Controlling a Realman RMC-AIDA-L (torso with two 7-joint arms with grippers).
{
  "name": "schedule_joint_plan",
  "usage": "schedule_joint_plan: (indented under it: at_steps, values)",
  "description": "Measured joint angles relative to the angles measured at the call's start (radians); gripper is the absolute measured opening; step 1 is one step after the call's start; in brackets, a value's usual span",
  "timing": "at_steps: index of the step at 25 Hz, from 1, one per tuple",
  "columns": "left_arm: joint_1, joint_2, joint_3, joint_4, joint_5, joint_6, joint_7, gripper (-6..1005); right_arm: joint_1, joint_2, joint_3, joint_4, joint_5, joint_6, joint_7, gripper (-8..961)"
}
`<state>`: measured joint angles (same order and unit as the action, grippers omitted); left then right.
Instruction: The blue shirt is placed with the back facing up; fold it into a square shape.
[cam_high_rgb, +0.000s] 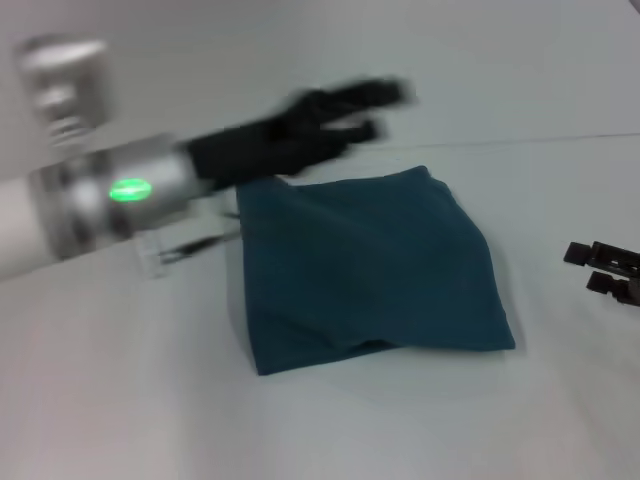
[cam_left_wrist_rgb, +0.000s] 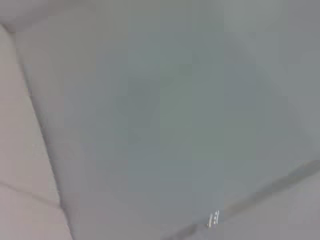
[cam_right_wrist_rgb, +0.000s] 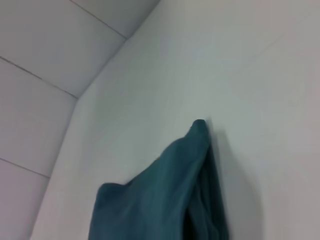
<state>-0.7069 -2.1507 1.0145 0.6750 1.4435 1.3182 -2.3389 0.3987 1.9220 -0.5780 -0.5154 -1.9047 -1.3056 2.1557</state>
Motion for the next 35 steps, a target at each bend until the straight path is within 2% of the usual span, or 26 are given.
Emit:
schedule_joint_plan:
  at_steps: [2, 6, 10, 11, 12, 15, 17, 21, 25, 31, 35]
  values:
    - [0.063, 0.009, -0.082, -0.015, -0.003, 0.021, -0.055, 588, 0.006, -0.003, 0.001, 0.0, -0.022, 0.0, 0.004, 821]
    - [0.16, 0.035, -0.141, -0.03, 0.034, 0.059, -0.138, 754, 0.024, -0.009, -0.002, -0.008, -0.063, -0.007, 0.027, 820]
    - [0.199, 0.065, -0.205, -0.032, 0.193, 0.122, -0.188, 754, 0.069, -0.035, -0.003, -0.017, -0.147, -0.016, 0.077, 819]
    - [0.199, 0.065, -0.205, -0.032, 0.193, 0.122, -0.188, 754, 0.088, -0.043, -0.003, -0.02, -0.177, -0.015, 0.095, 818]
    - [0.206, 0.072, -0.256, -0.034, 0.282, 0.154, -0.191, 754, 0.106, -0.051, -0.003, -0.023, -0.205, -0.01, 0.114, 818]
    - [0.224, 0.071, -0.309, -0.032, 0.356, 0.18, -0.177, 755, 0.178, -0.071, -0.003, -0.033, -0.305, 0.029, 0.195, 817]
    - [0.234, 0.069, -0.321, -0.032, 0.362, 0.182, -0.162, 755, 0.227, -0.075, -0.003, -0.039, -0.371, 0.071, 0.251, 817]
    - [0.244, 0.065, -0.329, -0.035, 0.364, 0.184, -0.138, 755, 0.323, -0.06, -0.004, -0.036, -0.479, 0.149, 0.319, 816]
    - [0.246, 0.063, -0.33, -0.035, 0.361, 0.185, -0.13, 755, 0.393, -0.029, -0.043, -0.026, -0.512, 0.207, 0.361, 815]
    - [0.244, 0.063, -0.346, -0.033, 0.357, 0.18, -0.123, 755, 0.438, 0.007, -0.188, -0.018, -0.544, 0.276, 0.464, 813]
    - [0.244, 0.063, -0.355, -0.034, 0.357, 0.178, -0.121, 754, 0.447, 0.016, -0.209, -0.003, -0.547, 0.292, 0.478, 812]
